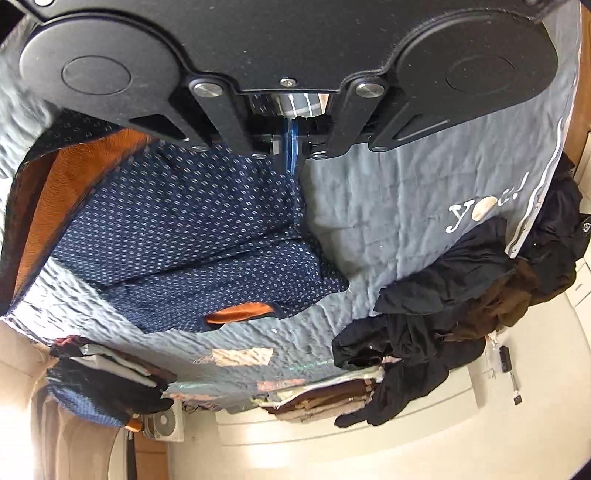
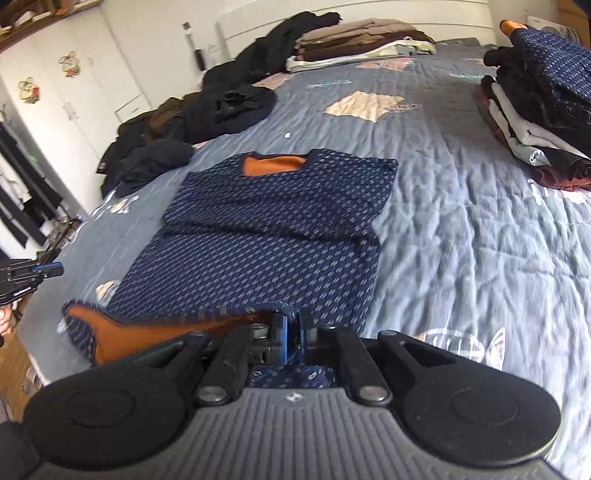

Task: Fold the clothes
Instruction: 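Lift the hem with both grippers, fold it toward the collar, open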

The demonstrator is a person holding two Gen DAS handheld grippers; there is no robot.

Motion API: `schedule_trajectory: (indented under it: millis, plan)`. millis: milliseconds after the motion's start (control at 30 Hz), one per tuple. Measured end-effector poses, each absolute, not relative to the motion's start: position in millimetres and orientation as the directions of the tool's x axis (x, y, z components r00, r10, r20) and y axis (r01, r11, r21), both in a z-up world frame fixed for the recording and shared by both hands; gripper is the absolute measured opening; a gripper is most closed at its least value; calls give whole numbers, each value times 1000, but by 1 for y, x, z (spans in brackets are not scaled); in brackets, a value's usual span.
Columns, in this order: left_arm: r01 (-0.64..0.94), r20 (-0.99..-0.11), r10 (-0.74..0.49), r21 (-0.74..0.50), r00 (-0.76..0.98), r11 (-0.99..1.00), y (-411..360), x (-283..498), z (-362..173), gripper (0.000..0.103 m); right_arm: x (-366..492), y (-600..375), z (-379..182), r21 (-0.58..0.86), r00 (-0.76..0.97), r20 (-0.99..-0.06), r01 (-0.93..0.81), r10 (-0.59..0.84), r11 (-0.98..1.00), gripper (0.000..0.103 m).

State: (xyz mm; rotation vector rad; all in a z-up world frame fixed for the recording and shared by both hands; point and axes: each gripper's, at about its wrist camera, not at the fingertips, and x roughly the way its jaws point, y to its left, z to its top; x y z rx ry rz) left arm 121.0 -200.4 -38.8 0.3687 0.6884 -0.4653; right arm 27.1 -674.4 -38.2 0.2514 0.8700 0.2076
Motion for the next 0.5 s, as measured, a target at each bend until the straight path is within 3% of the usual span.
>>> schedule_trajectory:
  millis: [167,233,267,300,367,500]
  plan:
    - [611,-734,-360,93,575,787,-195,113,-45,6,53,-673,-62,266,563,-786,-61,253,962,8]
    - [644,-758,-386,59,526,762,-188,102,-51,29,52,-671,-68,243,537,-806,-79,247,967,11]
    - [657,-763,-387,66,519,751,-185,98,-55,56,50,-670,-70,229,523,-818,-89,241,969,17]
    - [669,-766,-386,77,514,740,-182,94,-59,73,48,-669,-72,215,509,-828,-99,235,972,24]
    - [680,-766,-394,76,508,729,-176,90,-64,74,43,-670,-72,196,495,-840,-106,223,975,52]
    - [660,-768,-421,2,482,751,-175,98,-66,74,29,-669,-67,219,580,-782,-90,230,972,64]
